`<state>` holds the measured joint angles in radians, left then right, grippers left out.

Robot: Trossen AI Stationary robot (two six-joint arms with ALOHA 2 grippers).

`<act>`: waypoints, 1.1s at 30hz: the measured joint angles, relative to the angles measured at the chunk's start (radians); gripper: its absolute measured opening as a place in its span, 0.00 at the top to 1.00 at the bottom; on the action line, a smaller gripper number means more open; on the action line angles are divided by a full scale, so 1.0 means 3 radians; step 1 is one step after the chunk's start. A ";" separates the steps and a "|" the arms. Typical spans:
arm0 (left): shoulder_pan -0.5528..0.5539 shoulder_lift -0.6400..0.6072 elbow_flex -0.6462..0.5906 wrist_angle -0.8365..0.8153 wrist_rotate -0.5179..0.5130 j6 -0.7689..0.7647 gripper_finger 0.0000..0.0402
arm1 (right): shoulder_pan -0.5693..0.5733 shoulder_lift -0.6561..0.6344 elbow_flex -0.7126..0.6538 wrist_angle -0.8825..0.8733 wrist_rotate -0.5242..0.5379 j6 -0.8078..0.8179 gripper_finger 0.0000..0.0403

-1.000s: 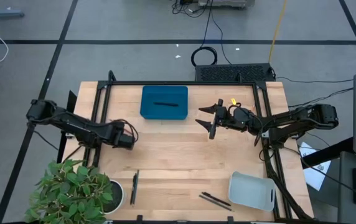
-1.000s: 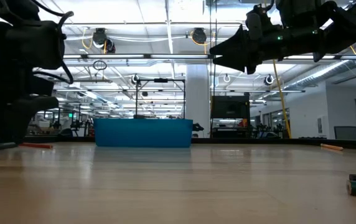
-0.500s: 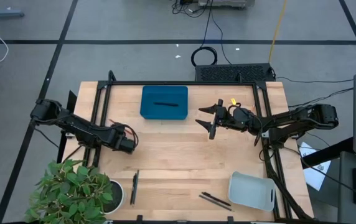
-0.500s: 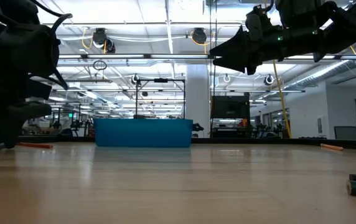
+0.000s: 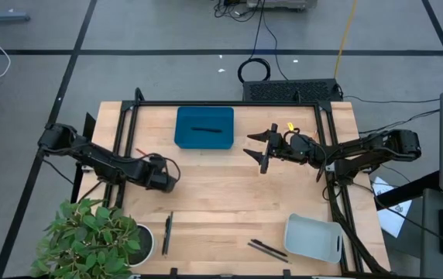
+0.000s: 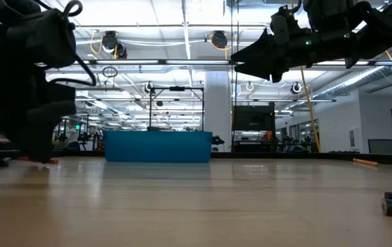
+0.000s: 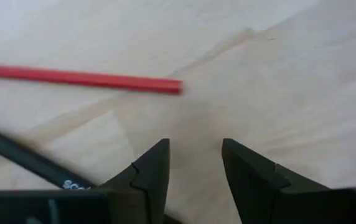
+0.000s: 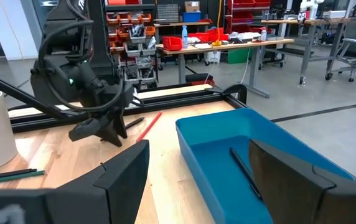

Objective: Sort pens & pencils
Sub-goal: Put the top left black pen into the blue bin

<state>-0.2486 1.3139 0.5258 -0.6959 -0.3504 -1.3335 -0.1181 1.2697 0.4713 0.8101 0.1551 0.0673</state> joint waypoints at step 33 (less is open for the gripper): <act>0.0120 0.0185 0.0398 -0.1329 0.0819 0.2935 0.62 | 0.0000 0.0000 0.0000 0.0003 0.0001 -0.0001 0.35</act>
<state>-0.2124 1.3693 0.6453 -1.0946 -0.1047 -0.4530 -0.1181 1.2697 0.4713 0.8110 0.1555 0.0669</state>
